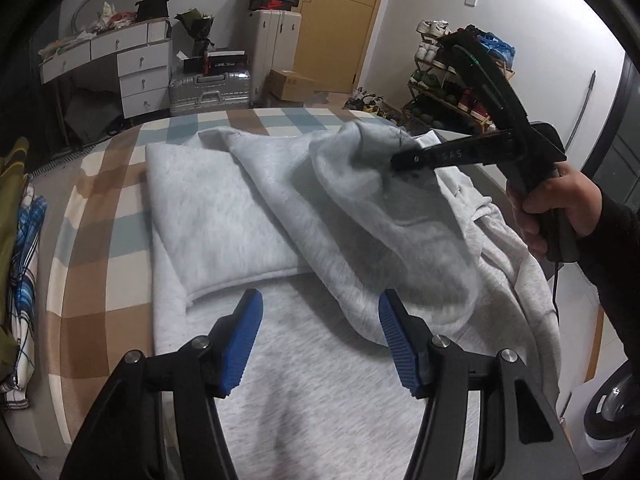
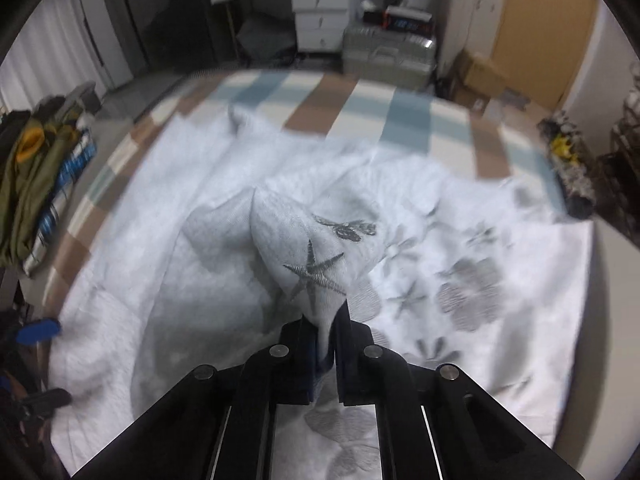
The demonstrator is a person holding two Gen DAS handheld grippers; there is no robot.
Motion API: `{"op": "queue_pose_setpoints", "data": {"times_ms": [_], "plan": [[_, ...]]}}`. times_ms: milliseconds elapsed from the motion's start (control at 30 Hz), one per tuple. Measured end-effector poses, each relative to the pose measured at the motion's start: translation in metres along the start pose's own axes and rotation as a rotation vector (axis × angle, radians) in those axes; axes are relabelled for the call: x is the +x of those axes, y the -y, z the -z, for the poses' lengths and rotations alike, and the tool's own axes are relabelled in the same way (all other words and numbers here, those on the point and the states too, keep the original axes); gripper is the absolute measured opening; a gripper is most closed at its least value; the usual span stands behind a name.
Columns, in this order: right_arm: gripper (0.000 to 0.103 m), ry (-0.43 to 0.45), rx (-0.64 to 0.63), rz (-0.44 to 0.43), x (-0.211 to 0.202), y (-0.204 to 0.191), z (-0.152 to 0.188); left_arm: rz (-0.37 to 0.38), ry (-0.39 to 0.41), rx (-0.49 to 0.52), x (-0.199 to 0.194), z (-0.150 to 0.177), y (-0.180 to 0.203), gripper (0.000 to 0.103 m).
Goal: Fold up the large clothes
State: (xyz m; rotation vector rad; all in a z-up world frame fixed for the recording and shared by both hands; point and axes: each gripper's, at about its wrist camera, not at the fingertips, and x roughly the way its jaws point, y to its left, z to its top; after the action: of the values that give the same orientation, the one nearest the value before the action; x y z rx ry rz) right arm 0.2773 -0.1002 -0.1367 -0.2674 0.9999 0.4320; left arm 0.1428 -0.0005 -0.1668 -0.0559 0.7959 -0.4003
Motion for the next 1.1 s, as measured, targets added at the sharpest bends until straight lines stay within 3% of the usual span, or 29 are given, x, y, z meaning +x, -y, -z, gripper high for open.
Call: {"op": "queue_pose_setpoints", "data": {"times_ms": [100,167,233,300,367,500,667,733,800,833,867,933,1000,1033,1100], "plan": [[0.007,0.065,-0.069,0.127,-0.013,-0.008,0.0,-0.013,0.003,0.014,0.003,-0.003,0.005,0.055],[0.007,0.002,-0.08,0.141,0.006,-0.007,0.011,-0.018,-0.01,0.013,0.008,-0.005,0.007,0.055],[0.006,-0.094,-0.06,0.095,0.034,-0.002,0.023,-0.026,-0.036,0.022,0.015,-0.008,0.011,0.055],[0.007,-0.084,-0.002,0.039,0.041,0.009,0.03,-0.037,-0.049,0.032,0.021,-0.014,0.015,0.055],[0.008,-0.096,0.111,-0.073,0.038,0.028,0.033,-0.04,-0.06,0.044,0.029,-0.023,0.021,0.055],[0.012,-0.113,0.23,-0.215,0.026,0.053,0.052,-0.081,-0.052,0.131,0.052,-0.067,0.042,0.055],[0.013,0.049,0.333,-0.281,-0.02,0.076,0.086,-0.127,-0.054,0.221,0.101,-0.118,0.064,0.055],[0.022,0.129,0.359,-0.286,-0.038,0.082,0.093,-0.171,-0.15,0.245,0.142,-0.124,0.067,0.054],[0.031,0.188,0.378,-0.259,-0.052,0.086,0.102,-0.165,-0.369,0.187,0.191,-0.113,0.053,0.008],[0.033,0.206,0.379,-0.249,-0.056,0.086,0.105,-0.143,-0.397,0.152,0.202,-0.105,0.044,0.009],[0.033,0.222,0.376,-0.241,-0.06,0.086,0.108,-0.128,-0.339,0.148,0.197,-0.103,0.041,0.009],[0.037,0.236,0.369,-0.243,-0.062,0.085,0.109,-0.137,-0.318,0.178,0.187,-0.094,0.04,0.01],[0.049,0.233,0.371,-0.249,-0.062,0.08,0.109,-0.172,-0.314,0.176,0.171,-0.089,0.038,0.01],[0.049,0.228,0.367,-0.252,-0.061,0.075,0.108,-0.174,-0.302,0.165,0.162,-0.087,0.039,0.01],[0.049,0.232,0.335,-0.277,-0.055,0.063,0.1,-0.111,-0.223,0.113,0.119,-0.079,0.043,0.01]]}}
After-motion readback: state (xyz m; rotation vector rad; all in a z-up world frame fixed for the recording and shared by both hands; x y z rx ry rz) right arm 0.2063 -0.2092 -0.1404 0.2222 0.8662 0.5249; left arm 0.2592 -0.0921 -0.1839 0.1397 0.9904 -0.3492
